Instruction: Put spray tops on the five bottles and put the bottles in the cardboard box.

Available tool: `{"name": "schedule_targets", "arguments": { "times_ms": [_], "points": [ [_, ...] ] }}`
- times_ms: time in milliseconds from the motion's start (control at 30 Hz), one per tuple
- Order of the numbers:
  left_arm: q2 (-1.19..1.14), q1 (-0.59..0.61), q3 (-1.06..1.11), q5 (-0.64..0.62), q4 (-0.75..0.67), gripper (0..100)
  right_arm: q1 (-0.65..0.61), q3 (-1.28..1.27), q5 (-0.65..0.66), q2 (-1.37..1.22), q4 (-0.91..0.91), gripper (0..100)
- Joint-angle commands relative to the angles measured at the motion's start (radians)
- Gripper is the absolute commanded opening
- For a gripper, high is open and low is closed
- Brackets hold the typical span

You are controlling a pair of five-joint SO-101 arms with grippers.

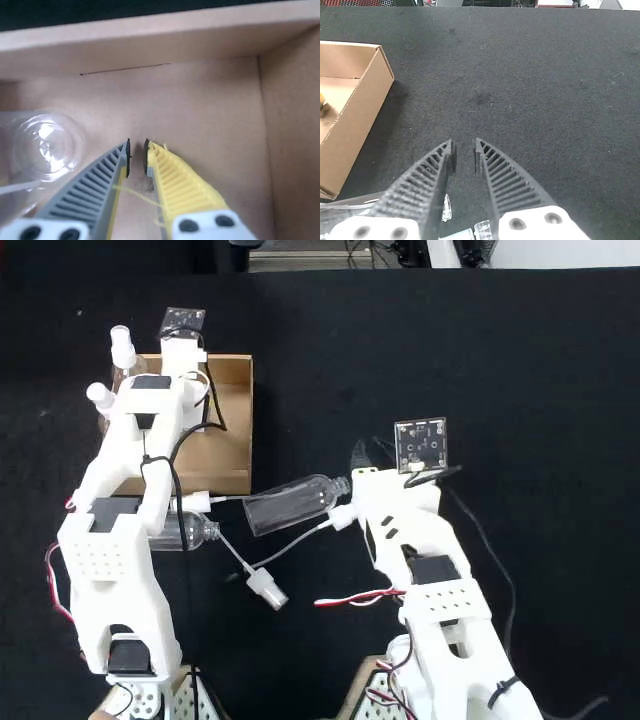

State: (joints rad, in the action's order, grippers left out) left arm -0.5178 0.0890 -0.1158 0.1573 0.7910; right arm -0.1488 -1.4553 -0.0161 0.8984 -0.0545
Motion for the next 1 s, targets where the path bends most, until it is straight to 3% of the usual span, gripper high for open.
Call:
{"name": "schedule_targets", "arguments": {
  "times_ms": [0, 300, 967],
  "points": [
    [0.011, 0.019, -0.059, 0.057, -0.015, 6, 0.015, 0.008, 0.000, 0.039, 0.031, 5.0],
    [0.011, 0.059, -0.054, 0.063, -0.054, 6, 0.015, 0.008, 0.000, 0.039, 0.031, 5.0],
    [0.021, 0.022, -0.048, 0.060, -0.046, 6, 0.015, 0.012, 0.000, 0.039, 0.031, 5.0]
  ]
}}
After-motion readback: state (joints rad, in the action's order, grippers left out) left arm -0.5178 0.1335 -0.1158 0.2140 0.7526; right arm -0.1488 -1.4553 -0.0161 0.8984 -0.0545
